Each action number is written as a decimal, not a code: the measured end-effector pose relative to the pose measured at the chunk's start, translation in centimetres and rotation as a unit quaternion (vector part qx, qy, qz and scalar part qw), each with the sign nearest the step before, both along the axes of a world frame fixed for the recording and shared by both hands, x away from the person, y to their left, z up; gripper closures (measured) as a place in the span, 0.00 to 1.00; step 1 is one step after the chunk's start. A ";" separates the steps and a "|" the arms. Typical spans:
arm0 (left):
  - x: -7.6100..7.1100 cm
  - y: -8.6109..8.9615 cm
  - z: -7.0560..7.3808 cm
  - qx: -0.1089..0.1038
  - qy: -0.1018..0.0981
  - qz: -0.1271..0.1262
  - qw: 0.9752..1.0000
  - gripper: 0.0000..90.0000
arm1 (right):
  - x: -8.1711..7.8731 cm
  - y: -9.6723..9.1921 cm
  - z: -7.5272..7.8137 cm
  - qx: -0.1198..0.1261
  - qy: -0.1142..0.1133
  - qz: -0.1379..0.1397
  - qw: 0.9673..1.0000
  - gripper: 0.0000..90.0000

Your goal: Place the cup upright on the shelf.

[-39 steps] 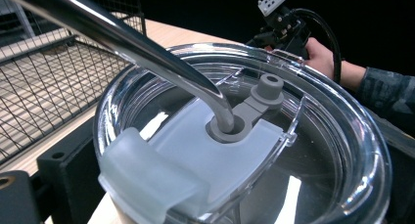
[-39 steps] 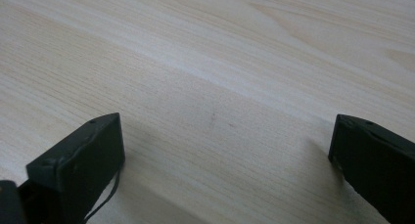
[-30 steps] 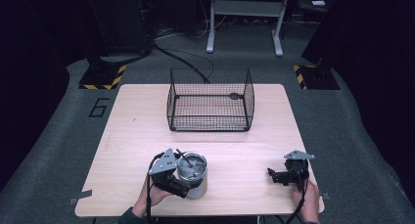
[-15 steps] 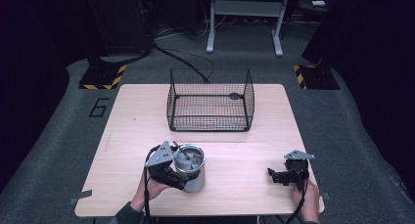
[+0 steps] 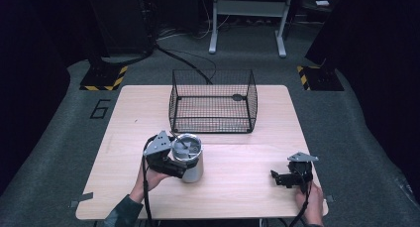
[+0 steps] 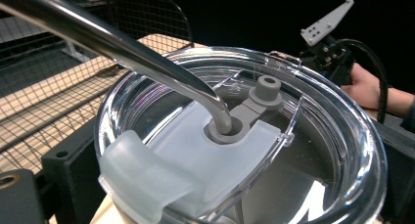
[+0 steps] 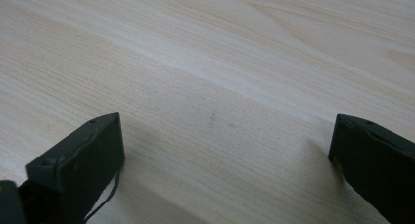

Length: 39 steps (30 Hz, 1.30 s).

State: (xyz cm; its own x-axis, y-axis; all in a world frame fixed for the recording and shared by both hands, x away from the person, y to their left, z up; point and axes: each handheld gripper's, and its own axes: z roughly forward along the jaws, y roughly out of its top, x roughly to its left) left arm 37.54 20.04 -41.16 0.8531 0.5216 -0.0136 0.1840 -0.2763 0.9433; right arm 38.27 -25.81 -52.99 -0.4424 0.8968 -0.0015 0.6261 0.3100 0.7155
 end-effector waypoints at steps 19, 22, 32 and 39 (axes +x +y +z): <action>2.6 0.7 1.6 -0.001 -0.010 0.025 1.000 0.04 | 0.0 0.0 0.0 0.000 0.000 0.000 1.000 0.00; 3.0 0.7 1.8 -0.006 -0.010 0.026 1.000 0.04 | 0.0 0.0 0.0 0.000 0.000 0.000 1.000 0.00; 3.9 0.6 2.8 -0.007 -0.011 0.025 1.000 0.04 | 0.0 0.0 0.0 0.000 0.000 0.000 1.000 0.00; 4.2 0.6 3.4 -0.010 -0.017 0.026 0.999 0.04 | 0.0 0.0 0.0 0.000 0.000 0.000 1.000 0.00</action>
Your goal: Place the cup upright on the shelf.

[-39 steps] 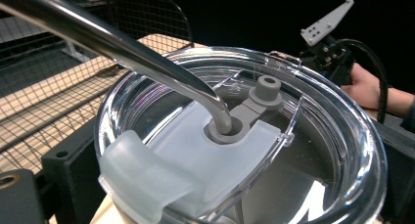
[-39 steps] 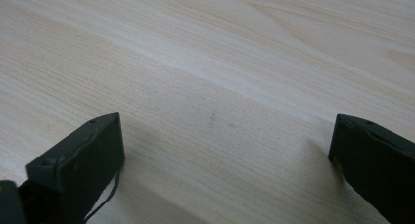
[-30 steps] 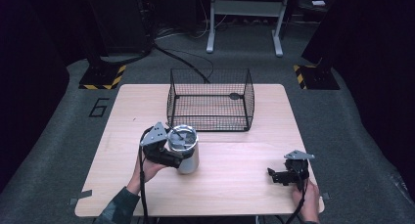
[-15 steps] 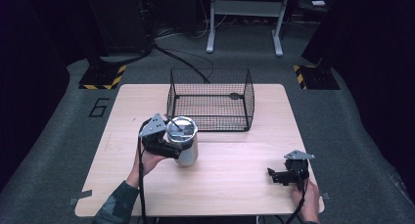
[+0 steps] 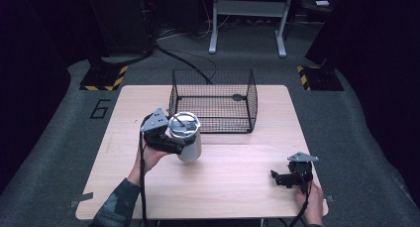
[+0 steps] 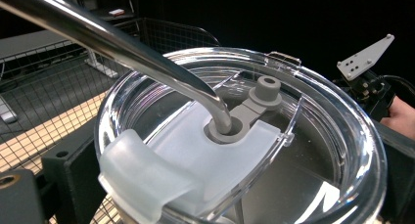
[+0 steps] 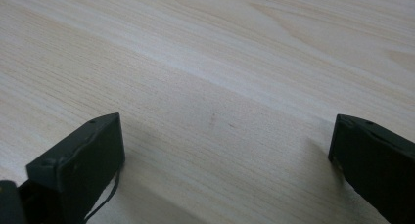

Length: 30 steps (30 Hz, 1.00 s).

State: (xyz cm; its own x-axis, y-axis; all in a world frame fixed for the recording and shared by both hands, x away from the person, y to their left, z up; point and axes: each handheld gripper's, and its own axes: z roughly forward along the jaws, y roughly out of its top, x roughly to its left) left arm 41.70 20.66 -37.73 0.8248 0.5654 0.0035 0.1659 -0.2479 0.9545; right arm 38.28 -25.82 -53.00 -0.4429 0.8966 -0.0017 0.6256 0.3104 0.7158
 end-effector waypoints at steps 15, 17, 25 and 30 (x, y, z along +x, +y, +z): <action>1.1 -0.2 2.2 -0.005 -0.011 -0.002 1.000 0.04 | 0.0 0.0 0.0 0.000 0.000 0.000 1.000 0.00; 1.2 -0.2 2.4 -0.004 -0.012 -0.002 1.000 0.04 | 0.0 0.0 0.0 0.000 0.000 0.000 1.000 0.00; 2.0 -0.6 3.5 -0.005 -0.018 0.000 1.000 0.04 | 0.0 0.0 0.0 0.000 0.000 0.000 1.000 0.00; 2.5 -0.7 3.9 -0.006 -0.020 0.003 1.000 0.04 | 0.0 0.0 0.0 0.000 0.000 0.000 1.000 0.00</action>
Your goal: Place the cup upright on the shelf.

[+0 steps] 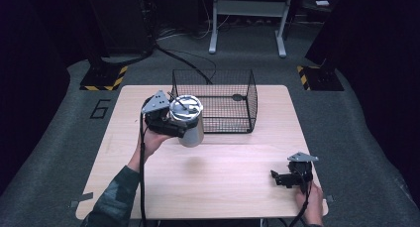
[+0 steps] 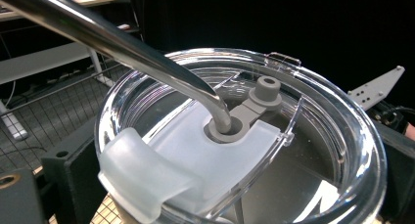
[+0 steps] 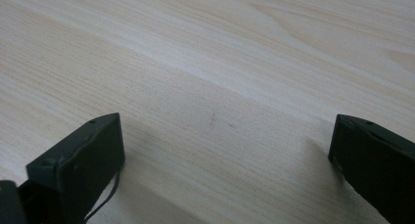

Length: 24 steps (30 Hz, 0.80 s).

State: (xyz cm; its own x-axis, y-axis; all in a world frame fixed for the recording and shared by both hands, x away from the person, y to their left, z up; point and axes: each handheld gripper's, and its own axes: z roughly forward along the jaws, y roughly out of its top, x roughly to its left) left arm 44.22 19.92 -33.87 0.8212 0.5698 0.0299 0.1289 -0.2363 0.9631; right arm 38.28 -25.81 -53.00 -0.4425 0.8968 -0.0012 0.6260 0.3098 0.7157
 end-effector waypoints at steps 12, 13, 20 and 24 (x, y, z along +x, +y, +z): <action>1.6 -0.6 0.9 0.001 -0.003 0.010 1.000 0.04 | 0.0 0.0 0.0 0.000 0.000 0.000 1.000 0.00; 1.8 -0.6 1.0 -0.001 -0.002 0.012 1.000 0.04 | 0.0 0.0 0.0 0.000 0.000 0.000 1.000 0.00; 2.7 -1.1 1.3 0.003 -0.001 0.015 1.000 0.04 | 0.0 0.0 0.0 0.000 0.000 0.000 1.000 0.00; 3.3 -1.3 1.6 0.004 -0.001 0.016 1.000 0.04 | 0.0 0.0 0.0 0.000 0.000 0.000 1.000 0.00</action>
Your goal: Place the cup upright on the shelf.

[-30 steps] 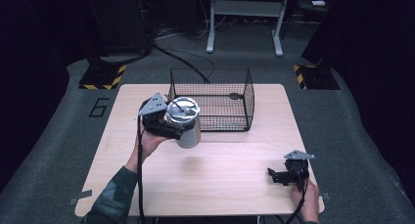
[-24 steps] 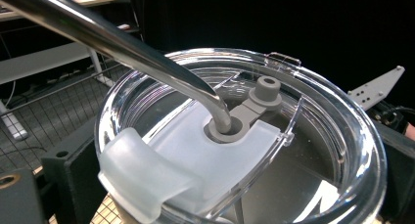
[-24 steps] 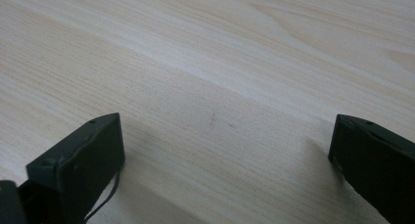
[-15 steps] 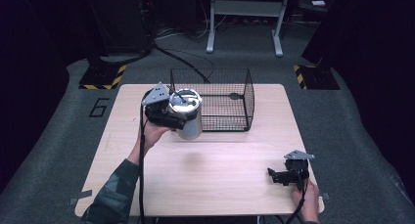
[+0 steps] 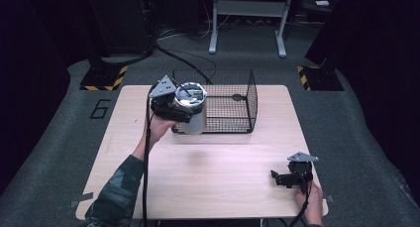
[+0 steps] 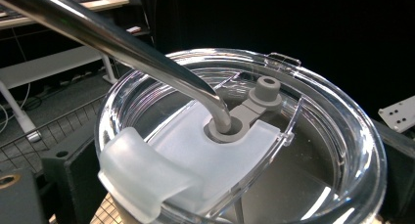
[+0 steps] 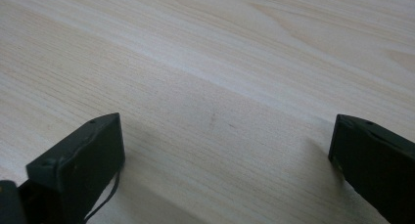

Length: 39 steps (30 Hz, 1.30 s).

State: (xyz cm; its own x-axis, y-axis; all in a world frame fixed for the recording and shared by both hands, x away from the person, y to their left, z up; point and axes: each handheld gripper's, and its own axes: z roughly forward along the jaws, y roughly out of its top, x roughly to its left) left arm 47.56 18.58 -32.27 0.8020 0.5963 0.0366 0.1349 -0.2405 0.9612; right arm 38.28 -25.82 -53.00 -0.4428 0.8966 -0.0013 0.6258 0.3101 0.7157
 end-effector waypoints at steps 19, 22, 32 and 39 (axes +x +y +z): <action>3.4 -1.1 0.0 0.001 0.010 0.031 0.999 0.04 | 0.0 0.0 0.0 0.000 0.000 0.001 1.000 0.00; 3.9 -1.2 -0.1 -0.001 0.014 0.037 0.999 0.04 | 0.0 0.0 0.0 0.000 0.000 0.001 1.000 0.00; 5.7 -1.1 -0.5 -0.012 0.025 0.053 0.998 0.04 | 0.0 0.0 0.0 0.000 0.001 0.000 1.000 0.00; 6.6 -1.5 0.0 -0.011 0.020 0.060 0.998 0.04 | 0.0 0.0 0.0 0.000 0.000 0.001 1.000 0.00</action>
State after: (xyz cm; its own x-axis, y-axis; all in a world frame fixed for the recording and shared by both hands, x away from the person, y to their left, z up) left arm 54.14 17.12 -32.29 0.7247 0.6890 -0.0083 0.1997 -0.1985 0.9595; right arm 38.29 -25.83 -53.00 -0.4442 0.8959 -0.0020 0.6250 0.3115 0.7158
